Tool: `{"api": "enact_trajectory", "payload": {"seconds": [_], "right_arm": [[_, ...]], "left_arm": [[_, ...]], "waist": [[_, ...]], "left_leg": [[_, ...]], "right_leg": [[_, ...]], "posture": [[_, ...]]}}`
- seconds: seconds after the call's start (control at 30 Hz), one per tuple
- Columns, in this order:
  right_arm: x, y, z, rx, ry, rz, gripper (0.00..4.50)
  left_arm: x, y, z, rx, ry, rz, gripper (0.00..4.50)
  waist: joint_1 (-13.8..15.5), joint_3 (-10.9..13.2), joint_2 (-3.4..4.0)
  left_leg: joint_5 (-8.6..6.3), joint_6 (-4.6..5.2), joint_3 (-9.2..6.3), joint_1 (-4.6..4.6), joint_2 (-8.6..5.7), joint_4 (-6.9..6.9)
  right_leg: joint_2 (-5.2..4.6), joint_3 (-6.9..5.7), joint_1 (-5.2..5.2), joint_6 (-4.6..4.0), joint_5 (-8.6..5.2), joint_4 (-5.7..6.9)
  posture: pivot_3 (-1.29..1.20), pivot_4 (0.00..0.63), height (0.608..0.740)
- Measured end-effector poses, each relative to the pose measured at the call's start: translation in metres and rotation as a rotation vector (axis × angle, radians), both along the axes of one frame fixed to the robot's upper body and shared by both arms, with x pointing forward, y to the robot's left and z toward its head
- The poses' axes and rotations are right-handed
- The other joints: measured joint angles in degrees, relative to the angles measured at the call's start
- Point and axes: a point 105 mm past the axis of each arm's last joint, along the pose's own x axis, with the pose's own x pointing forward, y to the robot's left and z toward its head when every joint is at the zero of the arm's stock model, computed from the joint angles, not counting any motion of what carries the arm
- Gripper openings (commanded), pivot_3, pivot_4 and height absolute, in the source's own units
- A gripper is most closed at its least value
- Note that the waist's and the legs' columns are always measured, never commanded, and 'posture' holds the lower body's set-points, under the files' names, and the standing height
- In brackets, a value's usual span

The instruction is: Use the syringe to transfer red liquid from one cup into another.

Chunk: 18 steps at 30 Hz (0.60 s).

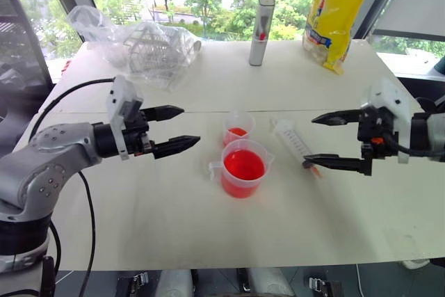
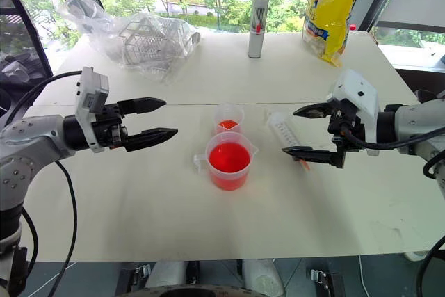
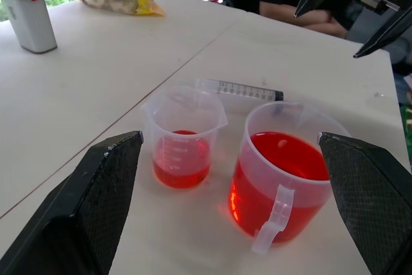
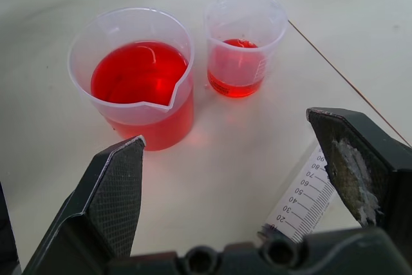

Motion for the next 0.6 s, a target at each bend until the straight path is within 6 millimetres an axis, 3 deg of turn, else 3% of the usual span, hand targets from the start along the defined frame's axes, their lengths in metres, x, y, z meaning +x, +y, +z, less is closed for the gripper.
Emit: {"api": "enact_trajectory", "payload": {"seconds": [0.6], "right_arm": [[0.007, -0.014, -0.010, -0.074, 0.019, -0.077, 4.41]], "left_arm": [[0.000, -0.002, 0.001, -0.002, -0.005, -0.023, 4.50]], "waist": [[0.0, 0.0, 0.00]], "left_leg": [[0.00, 0.00, 0.01, 0.02, 0.00, 0.00]], "right_leg": [[0.00, 0.01, 0.01, 0.00, 0.00, -0.01]], "posture": [[0.00, 0.150, 0.740]]}}
